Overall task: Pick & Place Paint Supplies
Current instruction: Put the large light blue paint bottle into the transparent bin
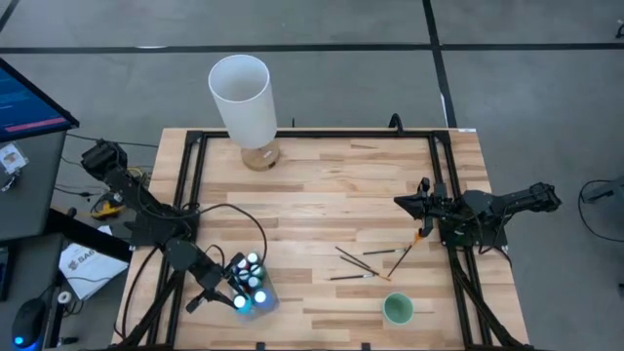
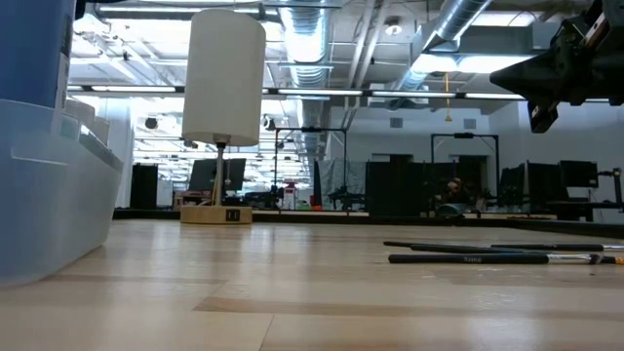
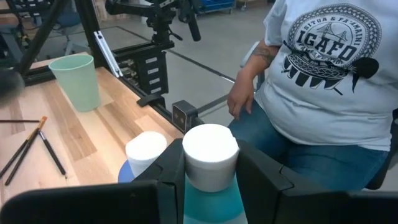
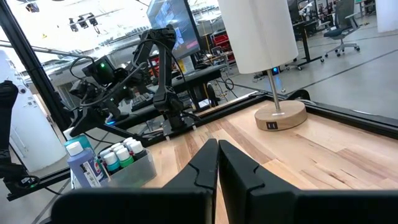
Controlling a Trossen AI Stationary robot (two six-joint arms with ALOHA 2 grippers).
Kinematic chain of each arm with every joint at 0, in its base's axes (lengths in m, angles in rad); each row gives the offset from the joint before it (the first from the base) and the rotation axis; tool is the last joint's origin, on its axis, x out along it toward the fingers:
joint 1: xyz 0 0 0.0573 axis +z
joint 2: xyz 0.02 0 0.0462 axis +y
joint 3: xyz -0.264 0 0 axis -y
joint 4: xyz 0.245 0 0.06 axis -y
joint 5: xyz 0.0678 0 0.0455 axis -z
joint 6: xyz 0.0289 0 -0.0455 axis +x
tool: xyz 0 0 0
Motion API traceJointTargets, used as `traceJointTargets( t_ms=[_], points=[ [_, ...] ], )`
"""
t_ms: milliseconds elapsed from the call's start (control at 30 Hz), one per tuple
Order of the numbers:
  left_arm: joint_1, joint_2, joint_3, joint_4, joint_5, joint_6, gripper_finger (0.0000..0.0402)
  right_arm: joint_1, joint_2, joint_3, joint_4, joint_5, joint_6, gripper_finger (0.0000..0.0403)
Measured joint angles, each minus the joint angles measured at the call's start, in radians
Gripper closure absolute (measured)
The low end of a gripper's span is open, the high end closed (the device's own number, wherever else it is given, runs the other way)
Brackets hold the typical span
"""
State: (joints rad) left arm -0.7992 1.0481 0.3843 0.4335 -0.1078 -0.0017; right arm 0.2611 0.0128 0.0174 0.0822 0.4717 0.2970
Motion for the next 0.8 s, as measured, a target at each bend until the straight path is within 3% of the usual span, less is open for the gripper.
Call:
traceJointTargets(
  t_ms=[800],
  points=[
    [0.000,0.075,-0.001,0.019,-0.024,-0.038,0.0300,0.000,0.000,0.000,0.000,0.000,0.000,0.0394]
  ],
)
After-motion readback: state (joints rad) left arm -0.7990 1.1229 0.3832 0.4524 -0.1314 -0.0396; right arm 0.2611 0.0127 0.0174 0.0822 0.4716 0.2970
